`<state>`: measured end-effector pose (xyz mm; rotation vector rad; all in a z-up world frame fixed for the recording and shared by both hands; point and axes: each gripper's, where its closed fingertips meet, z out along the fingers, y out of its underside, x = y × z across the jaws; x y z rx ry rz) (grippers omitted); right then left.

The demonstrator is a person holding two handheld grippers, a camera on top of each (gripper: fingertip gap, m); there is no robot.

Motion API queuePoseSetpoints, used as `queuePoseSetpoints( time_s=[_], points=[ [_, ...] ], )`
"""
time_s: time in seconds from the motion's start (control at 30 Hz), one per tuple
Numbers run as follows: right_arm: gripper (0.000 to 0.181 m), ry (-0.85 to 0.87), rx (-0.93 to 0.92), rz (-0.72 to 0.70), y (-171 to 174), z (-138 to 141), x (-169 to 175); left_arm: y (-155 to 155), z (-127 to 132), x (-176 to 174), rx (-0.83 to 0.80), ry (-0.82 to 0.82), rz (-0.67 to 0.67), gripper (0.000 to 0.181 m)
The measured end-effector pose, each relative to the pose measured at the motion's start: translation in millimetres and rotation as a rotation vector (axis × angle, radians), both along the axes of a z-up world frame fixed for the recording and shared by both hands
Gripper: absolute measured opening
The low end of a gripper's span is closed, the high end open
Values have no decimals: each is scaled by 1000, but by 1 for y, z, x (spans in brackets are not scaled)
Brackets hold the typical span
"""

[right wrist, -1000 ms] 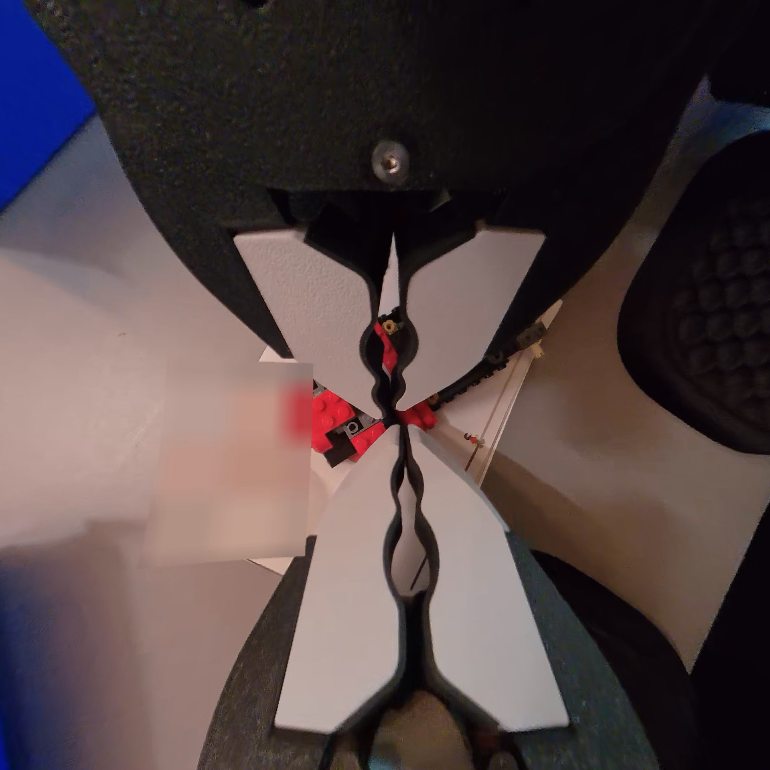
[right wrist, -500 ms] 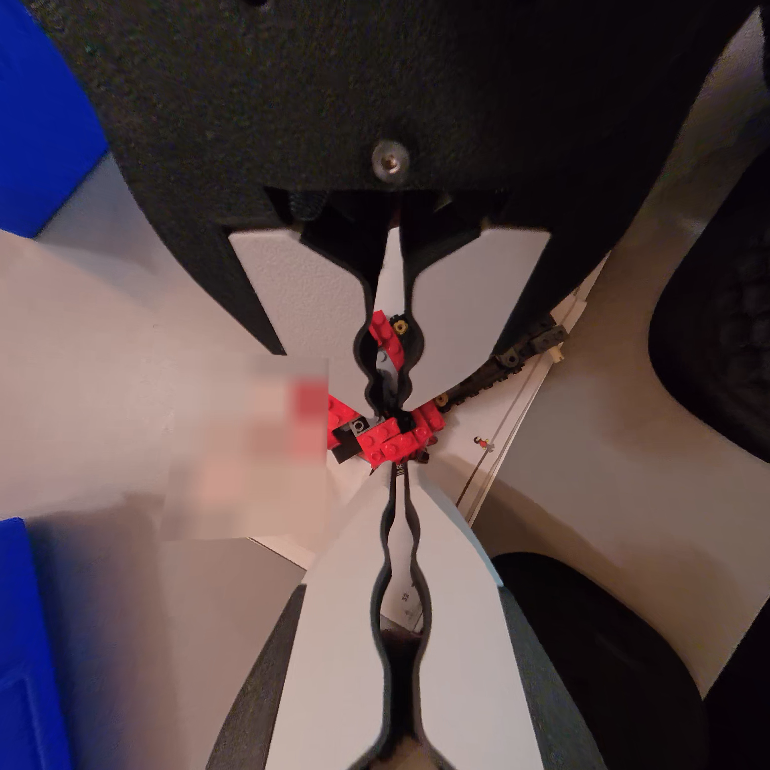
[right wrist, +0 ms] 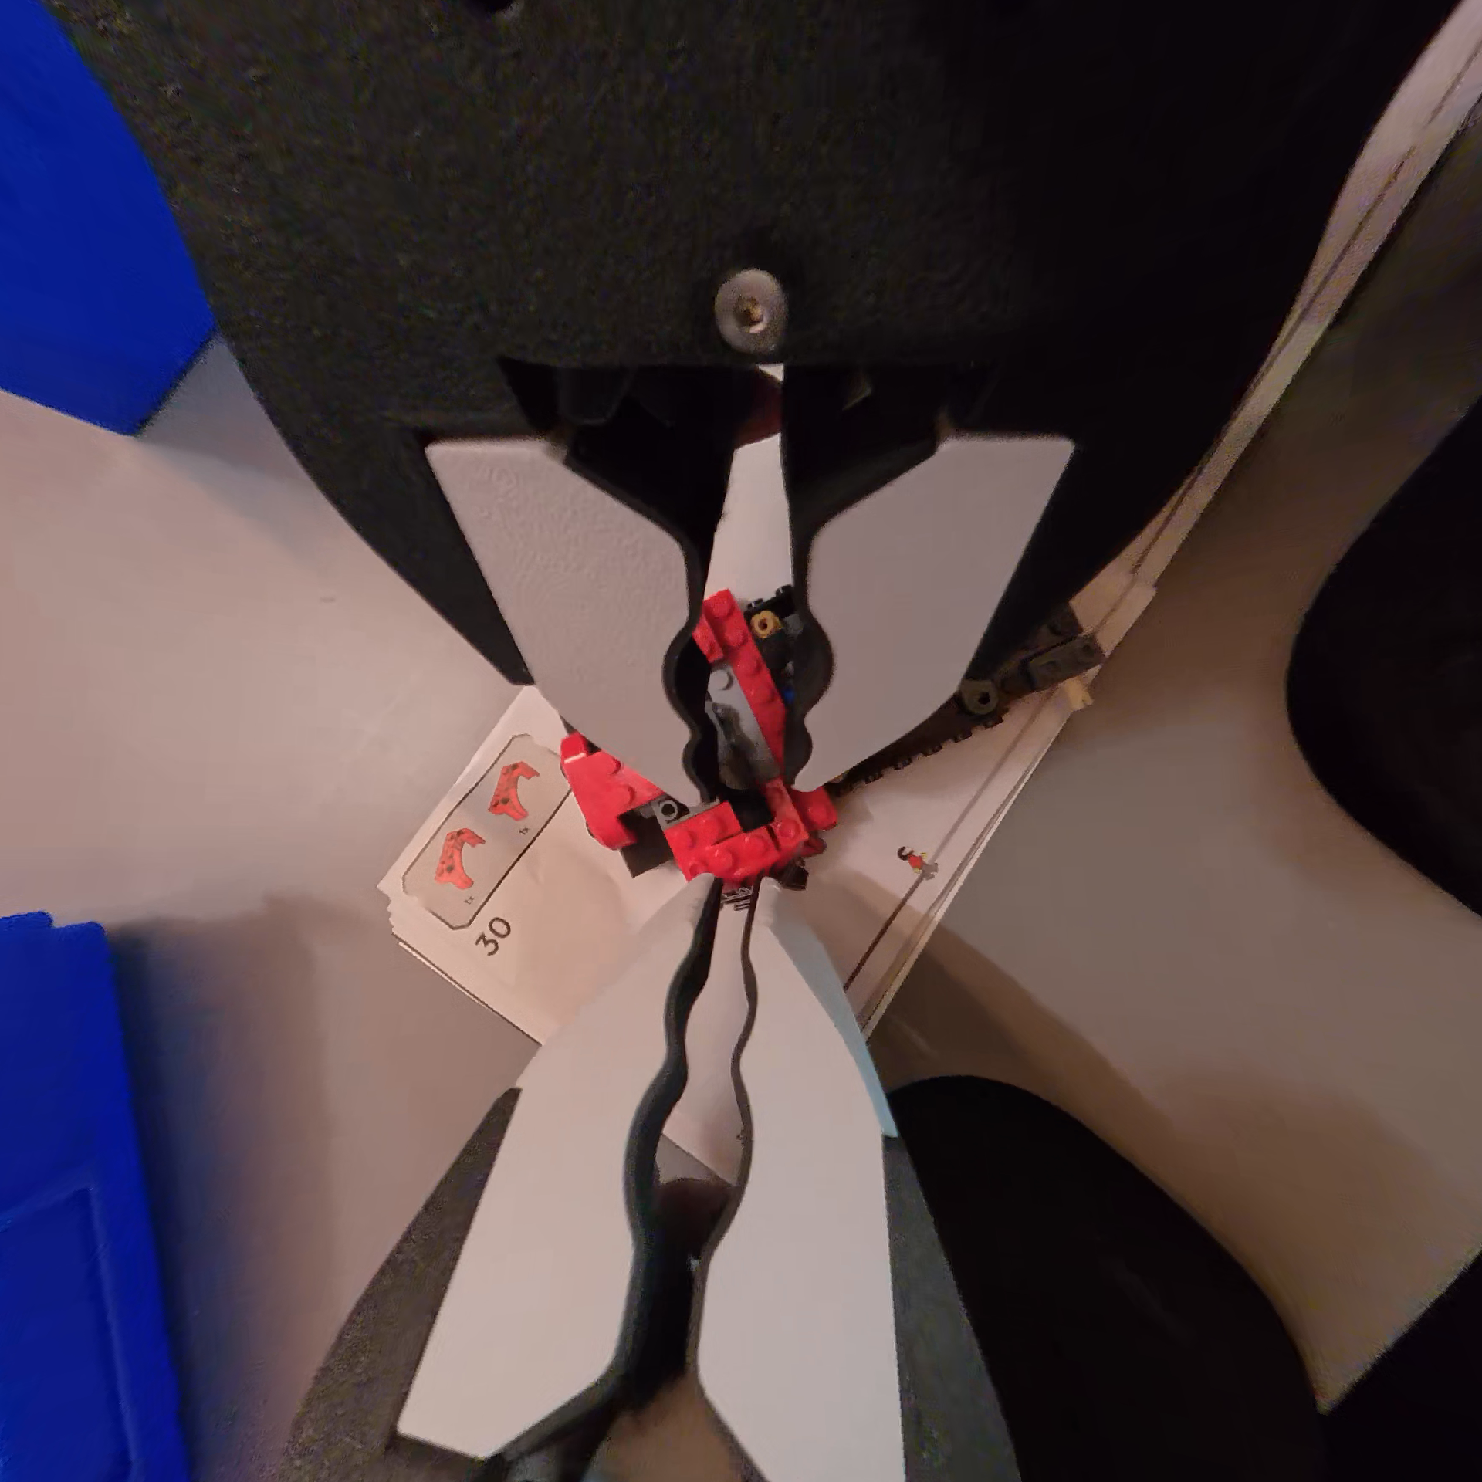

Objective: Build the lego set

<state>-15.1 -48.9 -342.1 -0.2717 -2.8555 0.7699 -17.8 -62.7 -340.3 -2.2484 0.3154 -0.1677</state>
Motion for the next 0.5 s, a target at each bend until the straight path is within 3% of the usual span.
queuePoseSetpoints(
  time_s=[0.17, 0.3, 0.37, 0.5],
  points=[
    [8, -37, -30, -10, -3, -4, 1, 0, 4, 1, 29, -13, -7, 9],
    [8, -96, -198, -146, 0, 4, 0, -1, 16, 1, 113, -19, -19, 19],
    [8, -166, -435, -278, -3, 25, -3, 1, 31, 0, 221, 3, -18, 21],
    [8, -404, -1262, -578, 1, 107, -20, 6, 79, -9, 545, 130, 43, 26]
  ],
)
